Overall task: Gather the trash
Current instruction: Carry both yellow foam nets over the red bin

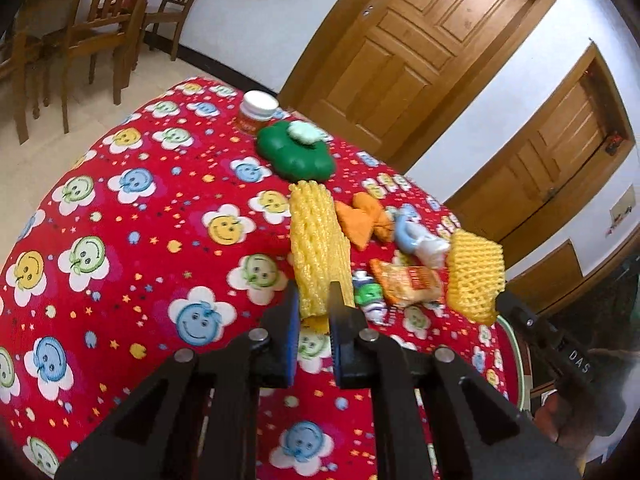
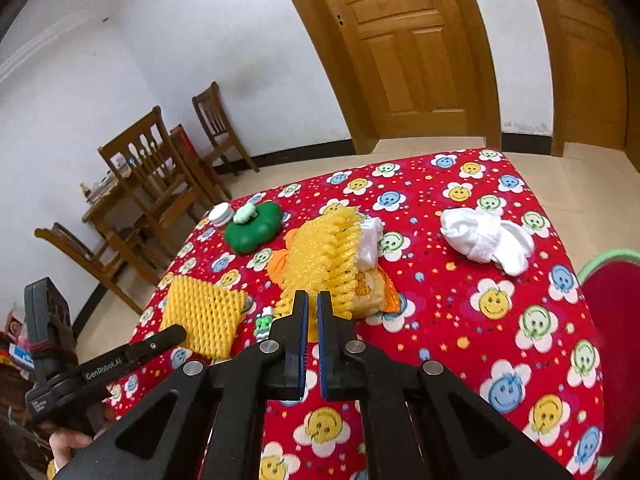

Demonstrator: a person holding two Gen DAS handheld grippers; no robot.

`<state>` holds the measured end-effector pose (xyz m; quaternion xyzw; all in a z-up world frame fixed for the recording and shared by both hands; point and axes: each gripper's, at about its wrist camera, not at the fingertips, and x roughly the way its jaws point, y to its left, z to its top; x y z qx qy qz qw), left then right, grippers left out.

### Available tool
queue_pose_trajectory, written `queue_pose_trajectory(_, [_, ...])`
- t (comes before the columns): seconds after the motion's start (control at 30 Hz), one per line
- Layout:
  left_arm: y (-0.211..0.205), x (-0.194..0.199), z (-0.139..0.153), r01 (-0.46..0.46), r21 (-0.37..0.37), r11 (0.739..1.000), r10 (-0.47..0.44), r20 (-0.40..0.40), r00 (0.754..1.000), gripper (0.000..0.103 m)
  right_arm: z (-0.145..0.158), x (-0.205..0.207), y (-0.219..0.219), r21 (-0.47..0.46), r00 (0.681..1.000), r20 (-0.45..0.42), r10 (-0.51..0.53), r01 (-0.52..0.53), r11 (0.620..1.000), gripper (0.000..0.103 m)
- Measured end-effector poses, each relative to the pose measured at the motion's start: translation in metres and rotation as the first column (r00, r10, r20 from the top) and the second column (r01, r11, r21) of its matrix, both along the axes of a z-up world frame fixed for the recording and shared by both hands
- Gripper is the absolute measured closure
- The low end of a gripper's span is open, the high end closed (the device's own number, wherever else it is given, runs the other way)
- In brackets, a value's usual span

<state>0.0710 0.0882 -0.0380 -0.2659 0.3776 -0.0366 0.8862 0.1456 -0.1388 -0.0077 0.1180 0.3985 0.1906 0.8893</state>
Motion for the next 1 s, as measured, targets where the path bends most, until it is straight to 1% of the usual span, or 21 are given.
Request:
queue_pose_trajectory(0.33, [-0.03,-0.018,0.029,0.067,0.018,0.998,-0.068,0.06,0.996,0.091,0.02,-0.03,-0.028,0.033,0.999,0.031,-0.034,0.033,0.999,0.099])
queue_pose_trajectory(0.5, [-0.042,-0.028,0.041,0.099,0.003,0.995,-0.099,0.079,0.992,0.091,0.028,-0.044,-0.043,0.043,0.997,0.044,-0.056,0.054,0.998,0.099])
queue_pose_trajectory(0.73, [-0.061,-0.043,0.059,0.136,0.026,0.99,-0.138,0.118,0.983,0.091,0.039,-0.069,-0.065,0.053,0.993,0.069,-0.096,0.093,0.994,0.099])
queue_pose_trajectory(0.87, [-0.072,-0.047,0.065,0.157,0.034,0.987,-0.16,0.129,0.979,0.091,0.043,-0.082,-0.077,0.062,0.99,0.081,-0.118,0.114,0.992,0.099])
queue_pose_trajectory(1.0, [-0.093,-0.046,0.069,0.209,0.044,0.977,-0.213,0.123,0.969,0.091,0.049,-0.09,-0.092,0.07,0.985,0.072,-0.155,0.15,0.986,0.099])
